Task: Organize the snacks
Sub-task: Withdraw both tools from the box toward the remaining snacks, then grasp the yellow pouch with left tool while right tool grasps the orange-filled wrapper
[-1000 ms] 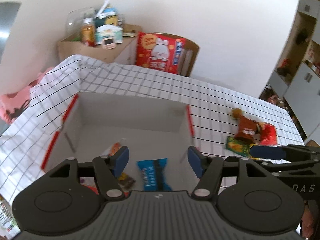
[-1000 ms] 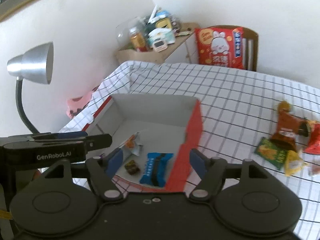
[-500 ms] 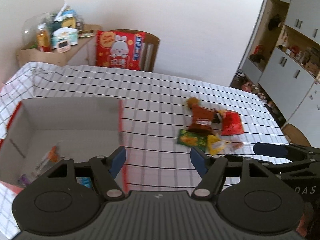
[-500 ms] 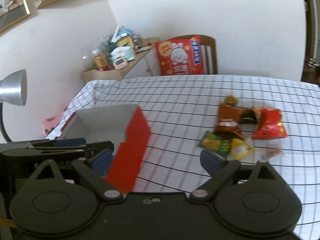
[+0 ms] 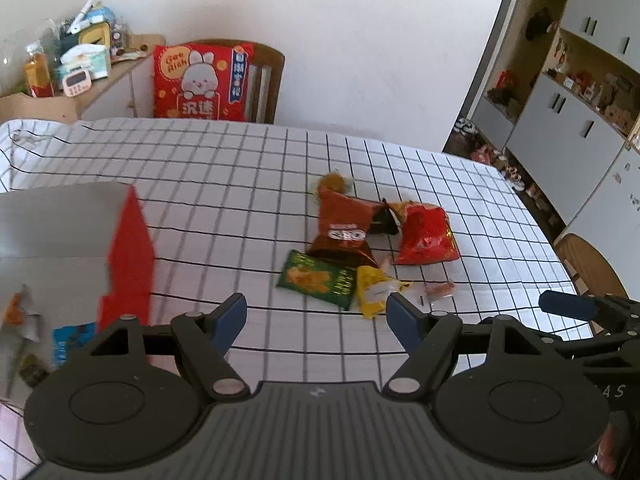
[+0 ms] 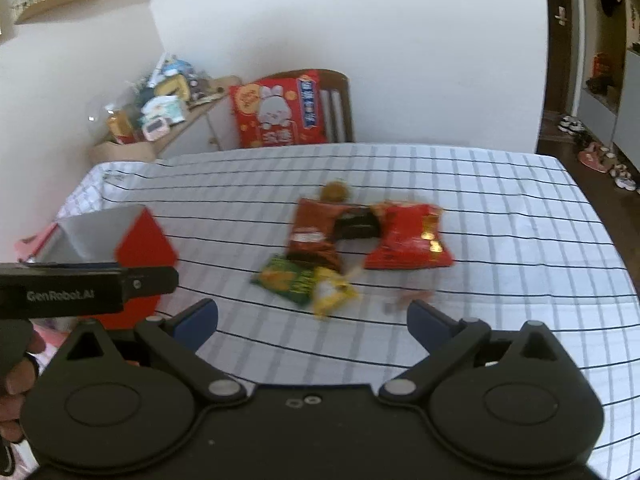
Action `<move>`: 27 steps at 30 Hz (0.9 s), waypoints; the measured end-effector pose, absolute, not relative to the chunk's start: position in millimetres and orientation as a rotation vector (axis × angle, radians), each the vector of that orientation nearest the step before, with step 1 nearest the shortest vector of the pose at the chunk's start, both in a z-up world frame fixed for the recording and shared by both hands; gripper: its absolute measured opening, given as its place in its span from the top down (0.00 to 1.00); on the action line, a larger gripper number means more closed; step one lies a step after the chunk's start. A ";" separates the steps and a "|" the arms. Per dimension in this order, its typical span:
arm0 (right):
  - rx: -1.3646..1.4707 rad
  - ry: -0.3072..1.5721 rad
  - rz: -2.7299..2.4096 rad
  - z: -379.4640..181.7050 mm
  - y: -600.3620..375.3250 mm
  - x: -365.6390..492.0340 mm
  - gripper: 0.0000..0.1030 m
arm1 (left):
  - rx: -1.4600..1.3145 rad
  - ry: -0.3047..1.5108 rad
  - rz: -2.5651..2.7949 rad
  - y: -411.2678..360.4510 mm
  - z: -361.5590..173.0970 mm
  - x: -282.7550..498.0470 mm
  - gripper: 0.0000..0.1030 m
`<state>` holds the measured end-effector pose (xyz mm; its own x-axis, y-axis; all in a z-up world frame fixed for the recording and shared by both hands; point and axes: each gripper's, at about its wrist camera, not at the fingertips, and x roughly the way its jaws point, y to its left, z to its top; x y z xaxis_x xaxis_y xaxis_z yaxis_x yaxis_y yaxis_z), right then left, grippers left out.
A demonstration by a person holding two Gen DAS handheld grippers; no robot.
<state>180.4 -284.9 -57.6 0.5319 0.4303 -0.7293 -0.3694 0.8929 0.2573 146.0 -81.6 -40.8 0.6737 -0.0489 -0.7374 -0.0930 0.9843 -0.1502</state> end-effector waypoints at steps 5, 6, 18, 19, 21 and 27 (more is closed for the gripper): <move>0.040 0.902 0.469 -78.9 -306.2 200.1 0.03 | -0.171 0.886 0.017 -102.9 -58.9 171.0 0.26; 0.035 0.906 0.472 -83.1 -308.8 204.0 0.04 | -0.166 0.896 0.024 -107.8 -63.9 176.9 0.26; -0.073 0.963 0.550 -137.9 -319.3 249.0 0.12 | -0.125 1.004 0.017 -145.8 -109.8 230.1 0.26; -0.081 0.967 0.559 -141.2 -318.7 252.3 0.13 | -0.123 1.013 0.024 -147.6 -113.2 233.8 0.26; -0.097 0.972 0.574 -148.1 -315.9 258.4 0.15 | -0.111 1.026 0.036 -151.3 -120.0 241.2 0.26; -0.155 0.961 0.612 -163.0 -305.1 271.7 0.23 | -0.109 1.055 0.013 -156.5 -135.7 258.4 0.26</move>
<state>271.7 -305.1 -163.0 0.4194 0.4192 -0.8052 -0.5527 0.8215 0.1398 258.4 -156.5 -135.7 0.4938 -0.0413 -0.8686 -0.0629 0.9946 -0.0830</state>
